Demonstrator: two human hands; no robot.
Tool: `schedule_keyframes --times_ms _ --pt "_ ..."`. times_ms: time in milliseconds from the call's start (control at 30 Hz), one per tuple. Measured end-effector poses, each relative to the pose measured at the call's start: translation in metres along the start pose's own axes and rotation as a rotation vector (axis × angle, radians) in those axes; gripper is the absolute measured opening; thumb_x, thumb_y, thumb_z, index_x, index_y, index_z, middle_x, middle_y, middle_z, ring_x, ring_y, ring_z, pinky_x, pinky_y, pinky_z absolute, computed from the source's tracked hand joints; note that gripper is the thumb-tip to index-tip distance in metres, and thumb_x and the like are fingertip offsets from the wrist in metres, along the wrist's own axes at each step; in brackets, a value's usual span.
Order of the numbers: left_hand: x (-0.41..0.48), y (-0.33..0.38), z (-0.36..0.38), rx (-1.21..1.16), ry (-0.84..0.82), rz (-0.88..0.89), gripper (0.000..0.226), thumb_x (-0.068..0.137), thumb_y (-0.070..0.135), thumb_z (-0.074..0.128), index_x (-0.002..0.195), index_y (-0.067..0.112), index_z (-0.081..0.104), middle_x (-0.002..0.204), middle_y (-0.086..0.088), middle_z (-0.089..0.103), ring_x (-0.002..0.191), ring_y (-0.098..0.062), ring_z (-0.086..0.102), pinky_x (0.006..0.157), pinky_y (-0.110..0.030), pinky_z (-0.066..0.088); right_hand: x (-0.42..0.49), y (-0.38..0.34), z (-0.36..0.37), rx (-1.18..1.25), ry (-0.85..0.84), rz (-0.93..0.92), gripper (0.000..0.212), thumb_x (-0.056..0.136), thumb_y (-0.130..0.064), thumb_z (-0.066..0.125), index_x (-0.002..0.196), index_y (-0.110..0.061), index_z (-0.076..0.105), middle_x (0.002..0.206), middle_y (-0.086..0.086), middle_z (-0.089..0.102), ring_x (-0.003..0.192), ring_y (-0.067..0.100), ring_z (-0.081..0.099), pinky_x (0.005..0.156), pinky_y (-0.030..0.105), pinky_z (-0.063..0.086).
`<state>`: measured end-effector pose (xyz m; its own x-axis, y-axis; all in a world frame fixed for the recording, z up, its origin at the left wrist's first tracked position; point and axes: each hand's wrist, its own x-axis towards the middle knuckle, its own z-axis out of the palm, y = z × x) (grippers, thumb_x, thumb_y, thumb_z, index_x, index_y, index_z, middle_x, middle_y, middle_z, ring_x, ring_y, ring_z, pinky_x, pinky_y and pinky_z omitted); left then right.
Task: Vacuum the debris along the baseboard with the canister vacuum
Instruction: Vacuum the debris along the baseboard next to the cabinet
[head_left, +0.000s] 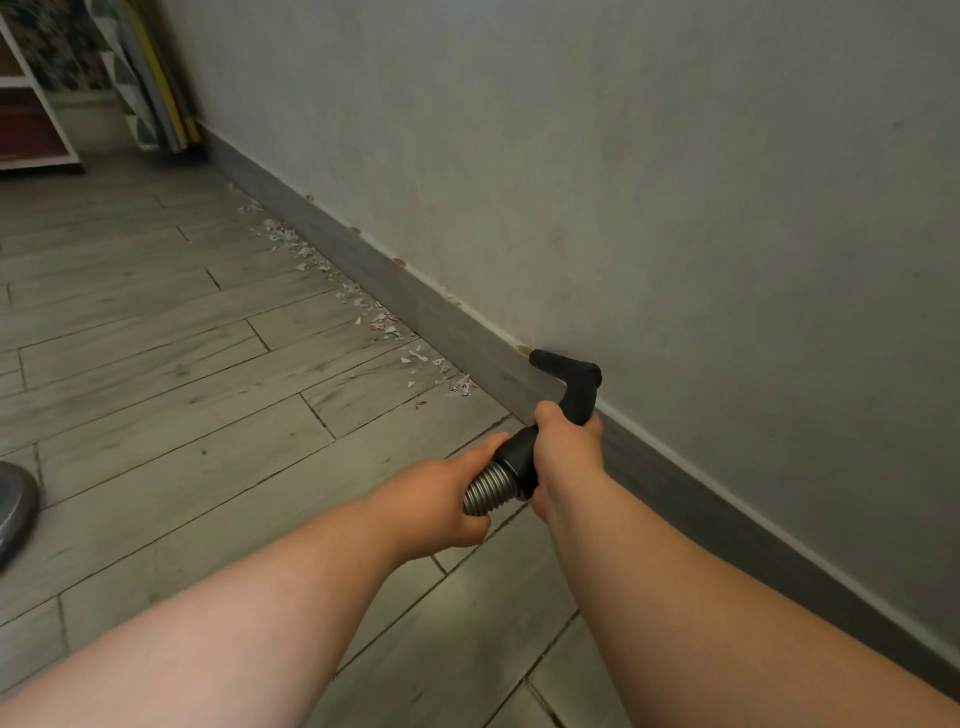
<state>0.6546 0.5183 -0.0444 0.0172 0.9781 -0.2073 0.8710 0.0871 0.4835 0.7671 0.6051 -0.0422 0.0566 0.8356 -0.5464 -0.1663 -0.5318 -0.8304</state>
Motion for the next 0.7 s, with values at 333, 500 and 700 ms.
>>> schedule_keyframes --times_ms 333,500,700 --pt "0.016 -0.022 -0.012 -0.033 0.002 -0.056 0.090 0.085 0.029 0.061 0.145 0.051 -0.001 0.093 0.002 0.059 0.072 -0.011 0.058 0.063 -0.023 0.049 0.018 -0.005 0.032 -0.017 -0.032 -0.004 0.065 0.088 -0.018 0.058 0.142 -0.041 0.031 0.107 0.010 0.060 0.083 0.031 0.065 0.070 0.047 0.059" --pt "0.026 -0.034 -0.021 -0.055 -0.006 -0.076 0.090 0.086 0.029 0.061 0.145 0.052 -0.002 0.093 0.001 0.059 0.069 -0.009 0.056 0.061 -0.021 0.049 0.028 -0.007 0.051 -0.043 -0.046 -0.017 0.064 0.088 -0.019 0.058 0.143 -0.040 0.031 0.108 0.010 0.060 0.083 0.030 0.065 0.067 0.043 0.058" --pt "0.039 -0.050 -0.029 -0.070 0.000 -0.119 0.091 0.086 0.028 0.061 0.146 0.051 -0.003 0.096 0.000 0.060 0.068 -0.010 0.058 0.060 -0.021 0.050 0.038 -0.012 0.074 -0.064 -0.073 -0.033 0.064 0.089 -0.017 0.057 0.144 -0.038 0.031 0.107 0.010 0.061 0.078 0.027 0.063 0.058 0.036 0.053"
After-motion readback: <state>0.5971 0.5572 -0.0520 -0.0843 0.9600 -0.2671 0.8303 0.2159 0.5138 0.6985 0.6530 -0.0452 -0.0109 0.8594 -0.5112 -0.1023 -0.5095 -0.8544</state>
